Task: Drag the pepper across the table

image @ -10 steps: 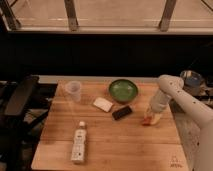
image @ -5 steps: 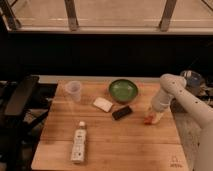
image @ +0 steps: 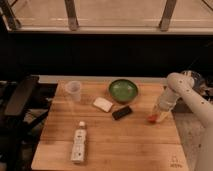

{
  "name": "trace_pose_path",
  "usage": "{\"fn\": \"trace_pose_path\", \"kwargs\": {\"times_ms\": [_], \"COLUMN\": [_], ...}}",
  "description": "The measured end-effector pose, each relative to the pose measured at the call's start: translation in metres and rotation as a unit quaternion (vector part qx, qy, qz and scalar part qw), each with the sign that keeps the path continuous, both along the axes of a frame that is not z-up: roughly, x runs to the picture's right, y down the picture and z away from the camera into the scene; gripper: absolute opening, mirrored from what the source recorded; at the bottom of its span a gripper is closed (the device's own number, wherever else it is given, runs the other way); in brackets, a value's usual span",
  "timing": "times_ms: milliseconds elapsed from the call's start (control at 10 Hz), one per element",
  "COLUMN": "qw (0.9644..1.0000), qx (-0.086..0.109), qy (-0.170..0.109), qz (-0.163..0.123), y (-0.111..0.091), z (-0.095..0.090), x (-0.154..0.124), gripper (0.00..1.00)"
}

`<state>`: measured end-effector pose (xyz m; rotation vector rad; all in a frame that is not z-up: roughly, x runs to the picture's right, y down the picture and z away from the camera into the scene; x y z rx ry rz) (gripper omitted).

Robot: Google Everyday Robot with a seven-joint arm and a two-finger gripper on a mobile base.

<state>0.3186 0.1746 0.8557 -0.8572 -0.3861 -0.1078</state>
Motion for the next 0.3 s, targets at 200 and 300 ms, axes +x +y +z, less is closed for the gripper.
{"fn": "trace_pose_path", "kwargs": {"times_ms": [200,300], "qw": [0.9999,0.9996], "qx": [-0.003,-0.012], "qy": [0.013,0.018], "qz": [0.01,0.019], "y": [0.001,0.003], "z": [0.001,0.001], "x": [0.009,0.016], "gripper": [0.03,0.03]}}
